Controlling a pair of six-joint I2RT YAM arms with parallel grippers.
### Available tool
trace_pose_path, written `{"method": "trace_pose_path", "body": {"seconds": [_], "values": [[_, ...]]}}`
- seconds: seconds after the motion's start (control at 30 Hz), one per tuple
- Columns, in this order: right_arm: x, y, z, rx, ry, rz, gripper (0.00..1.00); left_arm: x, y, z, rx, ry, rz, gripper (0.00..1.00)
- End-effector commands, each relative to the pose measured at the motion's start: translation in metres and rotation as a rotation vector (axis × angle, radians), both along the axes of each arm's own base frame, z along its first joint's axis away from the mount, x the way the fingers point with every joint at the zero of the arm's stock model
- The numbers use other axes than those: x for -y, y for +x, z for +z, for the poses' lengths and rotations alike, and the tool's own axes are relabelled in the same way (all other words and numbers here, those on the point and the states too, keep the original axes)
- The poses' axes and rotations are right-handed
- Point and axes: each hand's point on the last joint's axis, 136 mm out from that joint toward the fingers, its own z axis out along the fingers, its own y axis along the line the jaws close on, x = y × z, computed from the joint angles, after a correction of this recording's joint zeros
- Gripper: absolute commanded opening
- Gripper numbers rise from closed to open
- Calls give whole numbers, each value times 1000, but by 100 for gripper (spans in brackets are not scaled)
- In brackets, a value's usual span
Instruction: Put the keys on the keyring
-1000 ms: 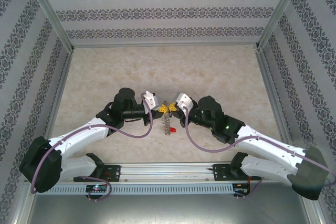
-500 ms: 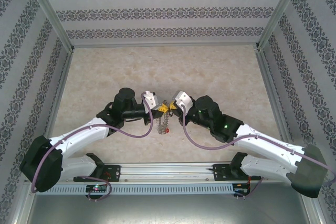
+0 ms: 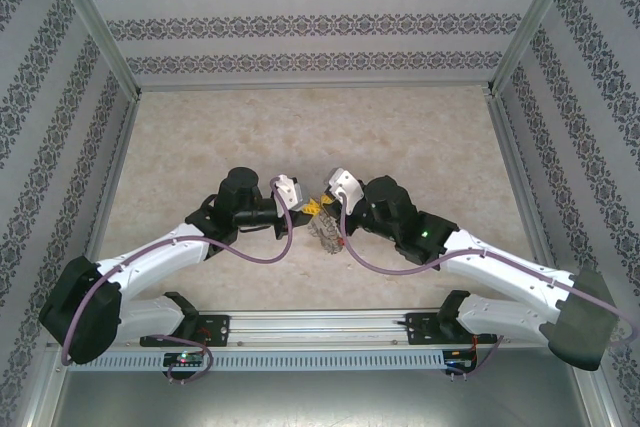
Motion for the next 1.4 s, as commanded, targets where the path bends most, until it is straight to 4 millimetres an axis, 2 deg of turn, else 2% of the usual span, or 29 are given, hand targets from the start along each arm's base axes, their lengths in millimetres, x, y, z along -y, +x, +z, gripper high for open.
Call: {"method": "trace_pose_path", "body": {"seconds": [0.0, 0.2, 0.4, 0.57, 0.93, 1.03, 1.37], "values": [[16, 15, -6, -30, -36, -100, 0, 9, -23, 31, 120, -88, -126, 0], [12, 7, -15, -76, -36, -60, 0, 8, -19, 24, 117, -76, -108, 0], [6, 2, -11, -84, -5, -22, 0, 5, -11, -2, 59, -35, -49, 0], [6, -2, -8, -74, 1, -3, 0, 0, -7, -14, 37, -24, -1, 0], [3, -8, -6, -62, -5, 29, 0, 1, -3, -25, 12, -7, 14, 1], [1, -9, -6, -62, -10, 38, 0, 1, -4, -23, 10, -15, 13, 15], [0, -10, -5, -60, -15, 47, 0, 3, -6, -13, 11, -44, -1, 30]]}}
